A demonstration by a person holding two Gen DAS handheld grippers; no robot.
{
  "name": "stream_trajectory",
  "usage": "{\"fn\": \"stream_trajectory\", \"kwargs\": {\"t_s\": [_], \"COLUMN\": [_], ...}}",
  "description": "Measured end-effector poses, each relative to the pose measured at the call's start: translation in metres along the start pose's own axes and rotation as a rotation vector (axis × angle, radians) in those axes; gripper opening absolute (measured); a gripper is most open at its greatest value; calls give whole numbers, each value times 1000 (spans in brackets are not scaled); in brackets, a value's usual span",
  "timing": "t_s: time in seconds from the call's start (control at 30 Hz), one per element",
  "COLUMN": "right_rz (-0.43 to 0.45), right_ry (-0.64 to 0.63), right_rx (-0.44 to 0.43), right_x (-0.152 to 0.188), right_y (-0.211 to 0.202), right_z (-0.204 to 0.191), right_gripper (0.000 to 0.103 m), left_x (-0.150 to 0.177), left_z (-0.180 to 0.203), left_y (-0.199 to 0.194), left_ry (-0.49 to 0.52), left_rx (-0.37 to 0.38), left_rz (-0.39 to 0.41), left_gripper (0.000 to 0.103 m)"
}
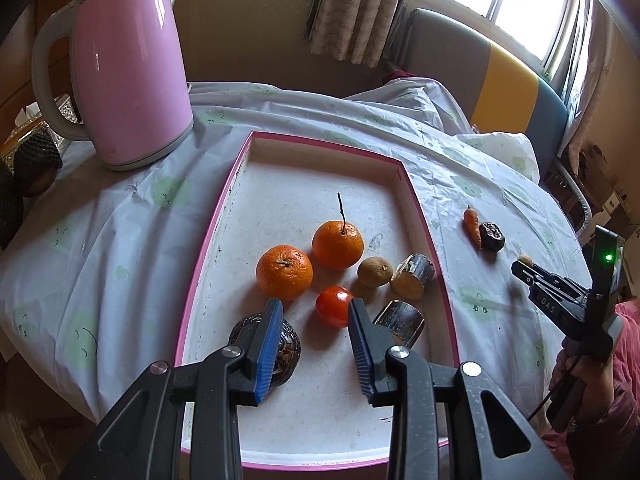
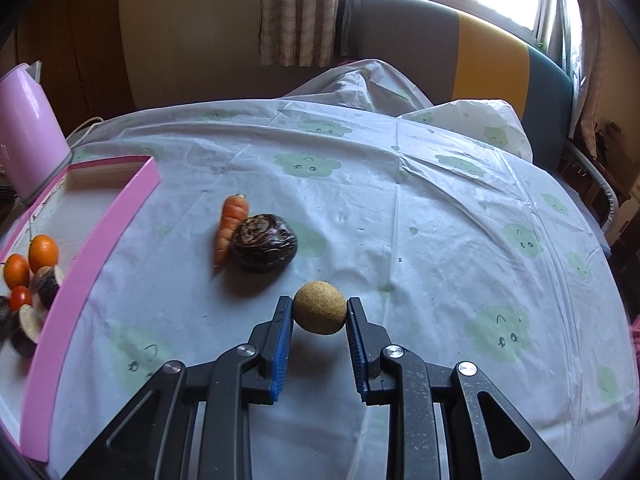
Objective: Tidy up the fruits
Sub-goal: 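Carry the tan round fruit into the tray and open the right gripper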
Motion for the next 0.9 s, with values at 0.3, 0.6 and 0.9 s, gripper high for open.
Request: {"fn": "stream_trajectory", "kwargs": {"t_s": [0.3,0.6,0.9], "right_rz": [34,27,-42], "right_ry": [-144,-346,-456], "right_rx": [-168,-328,-344], "right_x": [-10,-11,3], "right_y": [-33,-53,-34], "right_z": [-80,-187,-241], "right_gripper": [27,27,27], "left_x": [-1,-5,-5], "left_z": [-8,-39,-47], "left_y": [-4,-13,-17], "left_ry": [-22,-88,-95], "left_rx": [-9,-34,-55], "left_rz": [17,51,70], "left_gripper": [34,34,34]}}
Point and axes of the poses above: each gripper's, at about its wrist camera, not at the fingertips, and y roughly the way its jaws point, z to its right, x to its underside, the point moved 10 cm from there along y, roughly the way its jaws point, and after that the axes turned 15 degrees about -z, right-handed, at the moved point
